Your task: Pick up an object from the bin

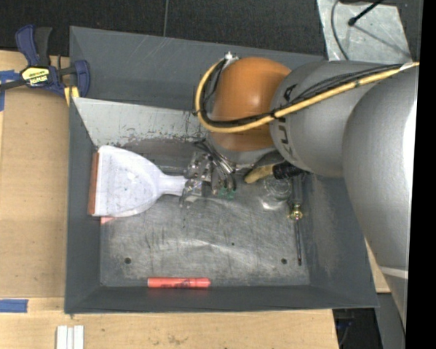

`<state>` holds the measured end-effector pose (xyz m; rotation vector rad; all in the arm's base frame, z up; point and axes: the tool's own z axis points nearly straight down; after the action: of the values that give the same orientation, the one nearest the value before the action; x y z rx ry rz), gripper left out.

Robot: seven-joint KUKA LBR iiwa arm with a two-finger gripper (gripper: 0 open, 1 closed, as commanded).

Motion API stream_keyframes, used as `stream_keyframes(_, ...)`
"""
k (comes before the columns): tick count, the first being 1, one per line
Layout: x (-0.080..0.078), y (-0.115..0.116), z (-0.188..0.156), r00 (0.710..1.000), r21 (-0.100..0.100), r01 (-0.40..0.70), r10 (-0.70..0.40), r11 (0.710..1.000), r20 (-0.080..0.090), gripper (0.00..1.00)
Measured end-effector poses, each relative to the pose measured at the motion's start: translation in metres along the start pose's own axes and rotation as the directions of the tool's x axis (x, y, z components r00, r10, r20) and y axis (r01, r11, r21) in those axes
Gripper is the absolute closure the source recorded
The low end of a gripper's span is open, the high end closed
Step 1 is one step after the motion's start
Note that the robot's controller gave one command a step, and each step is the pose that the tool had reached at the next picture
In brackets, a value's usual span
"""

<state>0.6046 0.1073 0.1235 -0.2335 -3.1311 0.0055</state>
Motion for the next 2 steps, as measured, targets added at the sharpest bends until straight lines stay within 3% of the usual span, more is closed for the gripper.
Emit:
stream_keyframes(1, -0.011, 0.01, -0.015, 0.998, 0.007, 0.064, -0.064, 0.998, 0.014, 1.0)
stream_keyframes(2, 0.001, 0.009, -0.042, 0.998, 0.002, 0.062, -0.062, 0.998, -0.003, 1.0)
